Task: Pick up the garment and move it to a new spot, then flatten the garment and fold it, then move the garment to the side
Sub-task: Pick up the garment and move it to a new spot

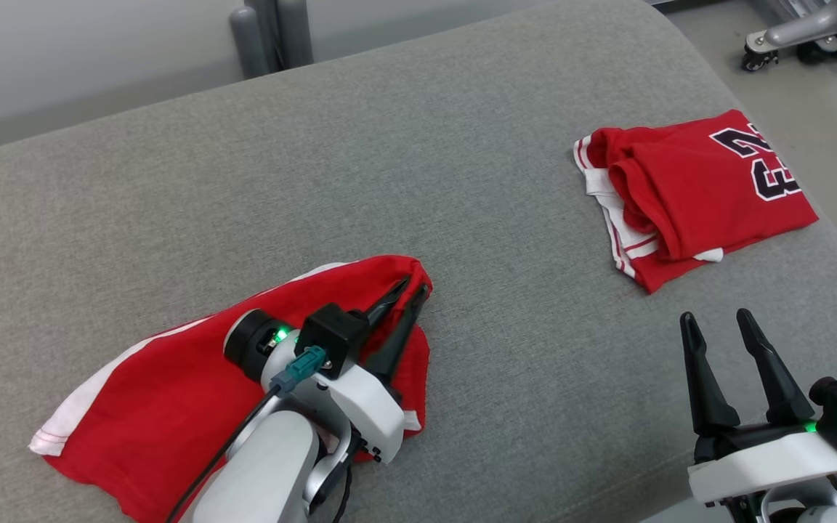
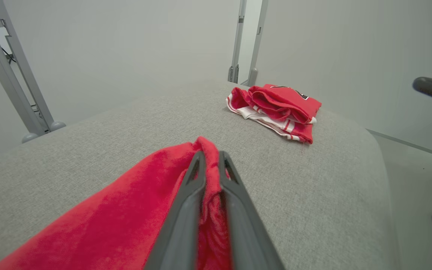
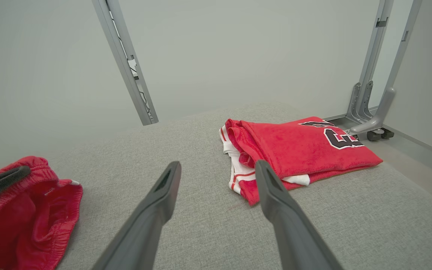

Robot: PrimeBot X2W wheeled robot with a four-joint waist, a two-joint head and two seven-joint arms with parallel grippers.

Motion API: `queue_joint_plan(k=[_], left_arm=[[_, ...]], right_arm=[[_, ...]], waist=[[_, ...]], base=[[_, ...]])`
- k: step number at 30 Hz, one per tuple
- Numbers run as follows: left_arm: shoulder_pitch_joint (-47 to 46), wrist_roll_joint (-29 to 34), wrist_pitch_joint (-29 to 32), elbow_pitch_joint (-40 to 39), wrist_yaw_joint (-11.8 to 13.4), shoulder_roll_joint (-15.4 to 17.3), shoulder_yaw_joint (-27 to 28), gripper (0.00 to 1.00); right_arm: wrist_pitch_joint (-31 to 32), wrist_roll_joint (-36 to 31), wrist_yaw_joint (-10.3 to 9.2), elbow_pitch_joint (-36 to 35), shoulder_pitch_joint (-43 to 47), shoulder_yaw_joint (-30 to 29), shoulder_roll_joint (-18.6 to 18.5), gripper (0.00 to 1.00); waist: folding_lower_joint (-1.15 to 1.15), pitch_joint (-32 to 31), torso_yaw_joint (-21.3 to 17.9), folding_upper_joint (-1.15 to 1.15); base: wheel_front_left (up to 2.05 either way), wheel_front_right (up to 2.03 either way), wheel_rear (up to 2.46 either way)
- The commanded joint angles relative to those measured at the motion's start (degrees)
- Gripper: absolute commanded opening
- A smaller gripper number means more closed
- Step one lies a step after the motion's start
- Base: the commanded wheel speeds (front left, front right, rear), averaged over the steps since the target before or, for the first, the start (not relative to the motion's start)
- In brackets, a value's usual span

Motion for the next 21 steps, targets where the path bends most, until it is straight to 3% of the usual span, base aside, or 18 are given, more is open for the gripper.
queue_joint_plan(k=[1, 2, 8, 13, 21], left_arm=[[-1.19, -0.51, -0.55, 0.63, -0.25, 0.2, -0.29, 0.77], [-1.51, -0.75, -0.94, 1.15, -0.27, 0.14, -0.83, 1.0], [0.39, -2.77, -3.21, 1.7, 0.42, 0.01, -3.18, 1.0], [2.93, -4.63, -5.06, 0.02, 3.69, 0.25, -0.64, 1.0], [7.1, -7.6, -7.29, -2.36, 9.96, 3.29, 7.72, 1.0]], right_arm=[[-0.55, 0.17, 0.01, 0.21, -0.7, 0.03, -0.19, 1.0], [-0.74, 0.18, 0.01, 0.43, -0.95, 0.05, -0.19, 1.0], [-0.43, -0.82, 0.01, 1.33, -1.0, -0.22, -0.22, 1.0], [0.36, -1.58, 0.01, 1.26, -0.04, -0.46, -0.22, 1.0], [1.99, -2.51, 0.01, 0.55, 1.35, -1.0, -0.21, 1.0]], waist=[[0.0, 0.43, 0.14, 0.0], [0.0, 0.44, 0.52, 0.0], [0.0, -1.92, 4.3, 0.0], [0.0, -4.51, 7.79, 0.0], [0.0, -8.1, 13.59, 0.0]], base=[[0.0, 0.0, 0.0], [0.0, 0.0, 0.0], [0.0, 0.0, 0.0], [0.0, 0.0, 0.0], [0.0, 0.0, 0.0]])
